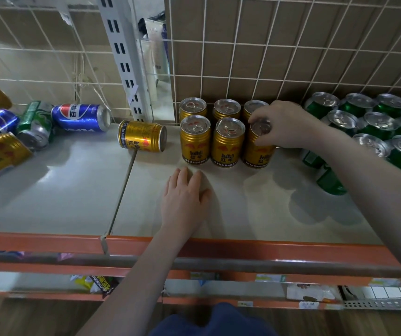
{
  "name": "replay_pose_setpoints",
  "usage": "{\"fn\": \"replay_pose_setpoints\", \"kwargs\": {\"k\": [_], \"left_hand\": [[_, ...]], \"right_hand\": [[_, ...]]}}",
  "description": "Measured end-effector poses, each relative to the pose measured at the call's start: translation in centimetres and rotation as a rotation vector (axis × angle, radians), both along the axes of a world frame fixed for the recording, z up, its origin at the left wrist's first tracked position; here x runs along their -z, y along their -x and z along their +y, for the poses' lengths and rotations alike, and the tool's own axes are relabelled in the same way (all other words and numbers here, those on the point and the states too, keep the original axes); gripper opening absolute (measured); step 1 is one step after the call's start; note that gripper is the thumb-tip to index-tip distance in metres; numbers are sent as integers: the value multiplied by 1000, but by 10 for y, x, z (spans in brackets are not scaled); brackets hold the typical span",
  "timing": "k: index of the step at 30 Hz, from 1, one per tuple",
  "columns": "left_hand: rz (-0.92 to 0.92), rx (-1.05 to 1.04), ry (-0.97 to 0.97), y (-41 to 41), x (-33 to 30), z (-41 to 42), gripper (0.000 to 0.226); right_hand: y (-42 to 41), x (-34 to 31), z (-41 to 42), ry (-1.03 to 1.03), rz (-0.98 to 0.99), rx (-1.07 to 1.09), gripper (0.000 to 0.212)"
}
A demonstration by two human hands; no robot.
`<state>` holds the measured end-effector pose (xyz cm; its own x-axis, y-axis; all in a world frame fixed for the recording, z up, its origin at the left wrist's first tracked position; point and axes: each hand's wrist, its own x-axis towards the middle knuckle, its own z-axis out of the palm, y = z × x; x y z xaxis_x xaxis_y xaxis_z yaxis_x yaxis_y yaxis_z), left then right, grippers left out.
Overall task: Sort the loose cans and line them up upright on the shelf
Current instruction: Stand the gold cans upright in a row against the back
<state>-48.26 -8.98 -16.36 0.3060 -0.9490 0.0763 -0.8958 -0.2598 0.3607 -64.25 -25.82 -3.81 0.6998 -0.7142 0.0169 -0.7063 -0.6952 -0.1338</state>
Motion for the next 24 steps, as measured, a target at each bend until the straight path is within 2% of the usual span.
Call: {"fn": "replay_pose_setpoints", "kwargs": {"k": [6,10,13,18,24], "left_hand": [[-3,-12,-26,3,-6,2,46],[-3,-121,-41,8,-19,13,49],[-26,-247,-43,9,-29,29,54],[-36,-386,21,-7,-35,63,52],[-46,-443,37,-67,-32,111,50]], "right_hand": [[5,9,12,-18,-81,125,47],[11,28,53,283,-194,322,40],[14,54,92,355,-355,339,42],[-2,100,138,267,-334,234,46],[-64,111,182,151,-308,147,48]]}}
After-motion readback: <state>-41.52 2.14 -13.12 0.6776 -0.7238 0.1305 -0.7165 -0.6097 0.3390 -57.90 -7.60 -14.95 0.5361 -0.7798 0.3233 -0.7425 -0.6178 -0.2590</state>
